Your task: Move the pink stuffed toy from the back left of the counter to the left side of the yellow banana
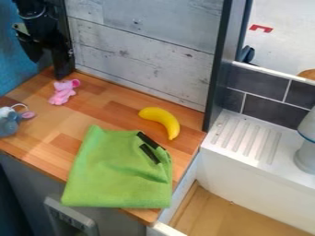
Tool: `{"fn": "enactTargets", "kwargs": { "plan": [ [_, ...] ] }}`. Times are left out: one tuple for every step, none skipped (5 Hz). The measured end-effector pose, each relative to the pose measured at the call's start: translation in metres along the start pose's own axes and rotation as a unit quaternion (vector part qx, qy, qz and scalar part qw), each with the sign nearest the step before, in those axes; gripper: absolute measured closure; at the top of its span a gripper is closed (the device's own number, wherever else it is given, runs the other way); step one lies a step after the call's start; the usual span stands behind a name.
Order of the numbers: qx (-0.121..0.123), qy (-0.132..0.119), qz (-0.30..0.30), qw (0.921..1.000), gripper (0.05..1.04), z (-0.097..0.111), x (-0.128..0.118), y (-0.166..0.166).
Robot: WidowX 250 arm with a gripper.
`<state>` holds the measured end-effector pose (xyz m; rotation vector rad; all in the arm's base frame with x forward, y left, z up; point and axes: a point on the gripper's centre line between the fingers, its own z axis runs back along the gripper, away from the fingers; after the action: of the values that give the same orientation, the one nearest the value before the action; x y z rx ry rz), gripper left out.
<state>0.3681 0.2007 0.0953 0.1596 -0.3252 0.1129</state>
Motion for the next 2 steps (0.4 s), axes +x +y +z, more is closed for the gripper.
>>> {"fn": "enactTargets", "kwargs": {
  "plan": [
    [-0.008, 0.021, 0.002, 0.9997, 0.093, -0.015, -0.009, -0.003],
    [-0.001, 0.050, 0.009, 0.9987, 0.093, -0.042, -0.010, 0.002]
  ]
}}
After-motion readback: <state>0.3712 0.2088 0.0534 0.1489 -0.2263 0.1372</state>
